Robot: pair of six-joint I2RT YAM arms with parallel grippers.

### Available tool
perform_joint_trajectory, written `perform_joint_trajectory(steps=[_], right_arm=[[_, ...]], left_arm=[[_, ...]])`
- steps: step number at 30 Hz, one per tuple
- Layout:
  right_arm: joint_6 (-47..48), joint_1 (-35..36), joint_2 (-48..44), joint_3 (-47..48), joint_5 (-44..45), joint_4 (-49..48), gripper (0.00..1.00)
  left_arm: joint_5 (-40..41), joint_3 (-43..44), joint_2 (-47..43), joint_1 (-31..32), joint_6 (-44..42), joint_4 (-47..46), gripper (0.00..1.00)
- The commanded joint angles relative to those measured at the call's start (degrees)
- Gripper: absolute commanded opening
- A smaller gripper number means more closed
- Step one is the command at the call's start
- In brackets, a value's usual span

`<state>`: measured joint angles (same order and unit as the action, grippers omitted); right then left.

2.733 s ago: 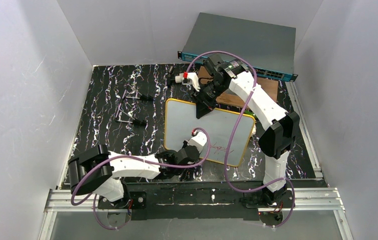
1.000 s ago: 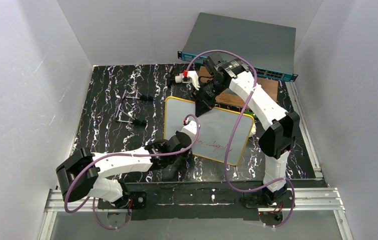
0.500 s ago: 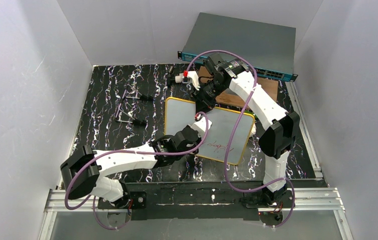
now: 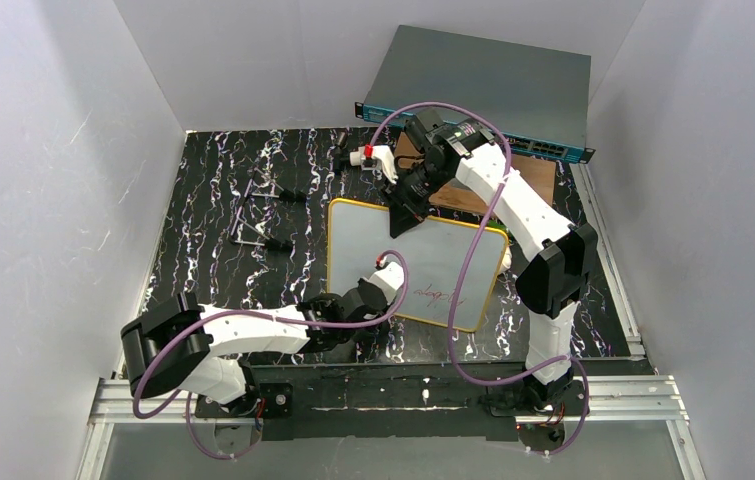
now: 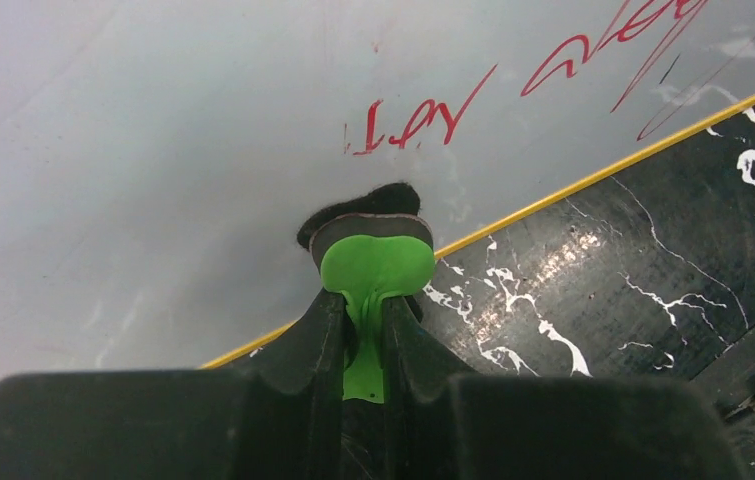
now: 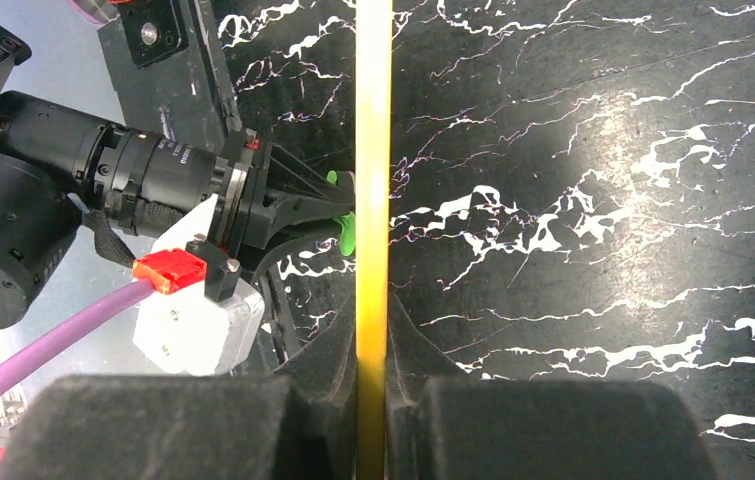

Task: Erase the whiteboard
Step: Erase the center of the board with the whiteboard.

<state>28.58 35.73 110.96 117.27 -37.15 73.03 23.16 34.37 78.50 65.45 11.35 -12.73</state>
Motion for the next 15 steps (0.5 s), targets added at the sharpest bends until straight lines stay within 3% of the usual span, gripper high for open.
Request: perform_joint_trajectory(steps=[1,15], right_arm=[[-0.41,1.36,-0.63,-0.03,-3.71,4.79,0.01],[-0.38,1.36,-0.94,-0.20,-3.66,4.68,0.01]], left_arm=[[0.90,-0.29,0.27,0.47,2.30,0.21,0.00],[2.20,12.76,-1.70,-1.74,-2.12,7.89,0.00]])
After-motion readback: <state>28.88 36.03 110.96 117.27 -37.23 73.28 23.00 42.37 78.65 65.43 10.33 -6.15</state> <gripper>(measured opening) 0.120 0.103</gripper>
